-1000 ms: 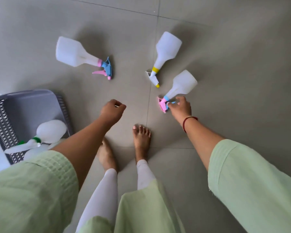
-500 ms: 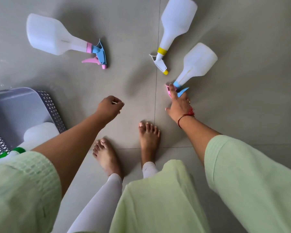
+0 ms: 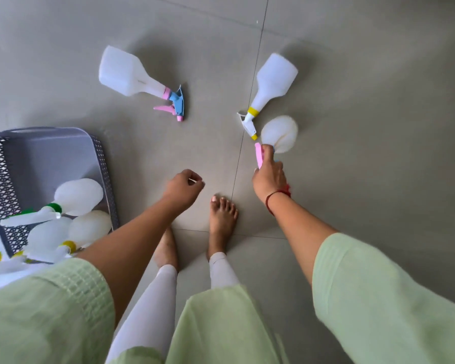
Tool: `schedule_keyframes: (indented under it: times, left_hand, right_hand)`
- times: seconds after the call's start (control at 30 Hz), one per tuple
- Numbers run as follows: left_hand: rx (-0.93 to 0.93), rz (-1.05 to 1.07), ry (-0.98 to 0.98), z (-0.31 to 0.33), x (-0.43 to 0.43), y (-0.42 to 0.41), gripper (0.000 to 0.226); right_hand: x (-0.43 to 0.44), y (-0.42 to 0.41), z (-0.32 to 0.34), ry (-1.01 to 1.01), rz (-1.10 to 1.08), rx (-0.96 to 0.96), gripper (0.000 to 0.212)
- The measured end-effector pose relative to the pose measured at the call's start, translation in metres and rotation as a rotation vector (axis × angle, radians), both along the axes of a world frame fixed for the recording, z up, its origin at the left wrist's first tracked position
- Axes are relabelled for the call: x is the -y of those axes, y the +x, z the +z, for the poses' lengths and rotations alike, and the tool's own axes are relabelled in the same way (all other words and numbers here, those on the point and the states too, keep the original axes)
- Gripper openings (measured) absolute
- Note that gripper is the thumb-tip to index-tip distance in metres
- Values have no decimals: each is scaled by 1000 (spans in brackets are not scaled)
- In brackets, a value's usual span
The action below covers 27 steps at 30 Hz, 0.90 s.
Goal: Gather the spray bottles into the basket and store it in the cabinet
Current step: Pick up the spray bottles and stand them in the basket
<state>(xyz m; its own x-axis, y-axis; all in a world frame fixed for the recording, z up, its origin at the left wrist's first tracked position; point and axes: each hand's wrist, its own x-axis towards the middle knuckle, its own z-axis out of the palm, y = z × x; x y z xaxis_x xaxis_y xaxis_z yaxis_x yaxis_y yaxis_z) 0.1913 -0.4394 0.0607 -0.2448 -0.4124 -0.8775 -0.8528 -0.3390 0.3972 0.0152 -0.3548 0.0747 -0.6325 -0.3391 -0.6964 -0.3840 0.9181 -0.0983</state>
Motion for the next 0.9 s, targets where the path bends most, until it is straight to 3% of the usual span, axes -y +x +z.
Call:
schedule_keyframes:
  times: [0.3,0.5,0.9]
  left_hand:
    - [-110,219,-150,77,24,20,20]
    - [-87,425,-267,104,71,102,21]
    - [17,804,-469,128,112,242,17]
  right_hand:
    - [44,76,72,-227,347,112,46]
    - [102,148,93,-331,825,175,50]
    - [217,280,92,-390,1243,368,44]
